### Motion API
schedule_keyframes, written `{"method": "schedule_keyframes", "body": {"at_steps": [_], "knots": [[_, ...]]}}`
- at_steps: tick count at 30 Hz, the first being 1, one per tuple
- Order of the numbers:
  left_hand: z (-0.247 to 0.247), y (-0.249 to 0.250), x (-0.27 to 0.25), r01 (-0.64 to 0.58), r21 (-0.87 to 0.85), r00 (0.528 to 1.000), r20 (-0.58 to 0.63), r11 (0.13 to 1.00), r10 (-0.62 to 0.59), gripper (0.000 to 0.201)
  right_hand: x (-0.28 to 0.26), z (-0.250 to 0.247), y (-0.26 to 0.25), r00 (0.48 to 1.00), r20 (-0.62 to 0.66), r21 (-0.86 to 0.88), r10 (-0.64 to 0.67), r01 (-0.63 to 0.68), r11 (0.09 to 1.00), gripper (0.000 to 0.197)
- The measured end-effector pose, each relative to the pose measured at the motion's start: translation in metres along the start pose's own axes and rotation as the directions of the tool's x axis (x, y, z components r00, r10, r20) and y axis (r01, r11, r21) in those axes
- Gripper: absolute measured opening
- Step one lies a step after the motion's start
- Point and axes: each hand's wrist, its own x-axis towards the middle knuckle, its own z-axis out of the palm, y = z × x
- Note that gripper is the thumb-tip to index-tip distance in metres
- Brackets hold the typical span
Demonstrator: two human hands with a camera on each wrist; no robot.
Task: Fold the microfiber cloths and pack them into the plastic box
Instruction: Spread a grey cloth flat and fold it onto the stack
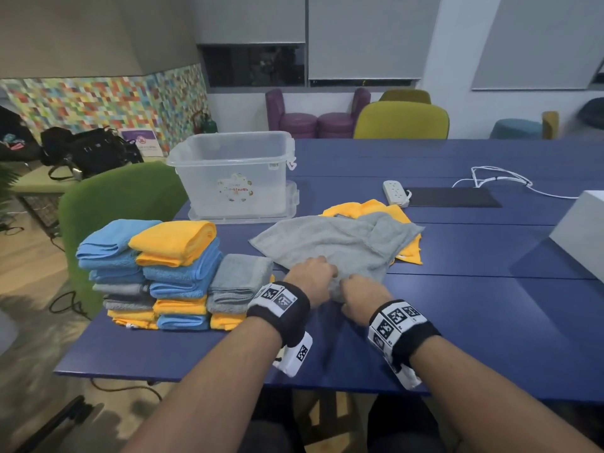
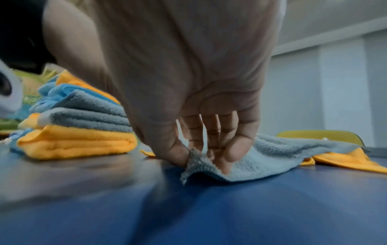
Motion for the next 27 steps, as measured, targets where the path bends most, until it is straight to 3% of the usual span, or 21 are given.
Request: {"method": "schedule_keyframes", "body": {"at_steps": [3, 6, 9, 12, 15, 17, 22, 27], "knots": [[0.006, -0.001, 0.010, -0.002, 0.023, 1.000, -0.008, 1.000, 0.003, 0.040, -0.001, -0.008, 0.006, 0.998, -0.054, 0.145, 0.031, -0.023, 0.989, 0.029], [0.005, -0.003, 0.017, -0.001, 0.011, 0.995, -0.099, 1.000, 0.002, 0.023, 0.001, -0.020, 0.014, 0.978, -0.170, 0.266, 0.122, -0.074, 0.961, 0.016], [-0.009, -0.005, 0.022, -0.001, -0.120, 0.977, -0.211, 0.993, -0.024, 0.015, 0.006, -0.037, 0.023, 0.942, -0.252, 0.460, 0.222, -0.086, 0.884, 0.015], [-0.028, -0.007, 0.027, -0.024, -0.301, 0.942, -0.326, 0.953, -0.079, 0.018, 0.009, -0.053, 0.033, 0.929, -0.340, 0.522, 0.145, 0.058, 0.851, 0.018], [-0.051, -0.004, 0.028, -0.077, -0.374, 0.905, -0.415, 0.924, -0.092, 0.011, 0.010, -0.068, 0.041, 0.894, -0.442, 0.426, 0.074, 0.136, 0.894, 0.015], [-0.064, -0.003, 0.028, -0.111, -0.382, 0.887, -0.454, 0.917, -0.082, 0.009, 0.010, -0.082, 0.046, 0.835, -0.545, 0.435, 0.081, 0.199, 0.878, 0.008], [-0.079, -0.006, 0.020, -0.068, -0.284, 0.903, -0.425, 0.956, -0.062, 0.011, 0.002, -0.120, 0.062, 0.661, -0.678, 0.607, 0.323, 0.255, 0.753, 0.039], [-0.079, -0.030, 0.009, 0.044, -0.363, 0.867, -0.449, 0.931, -0.215, 0.024, -0.003, -0.139, 0.086, 0.528, -0.703, 0.665, 0.477, 0.249, 0.704, 0.043]]}}
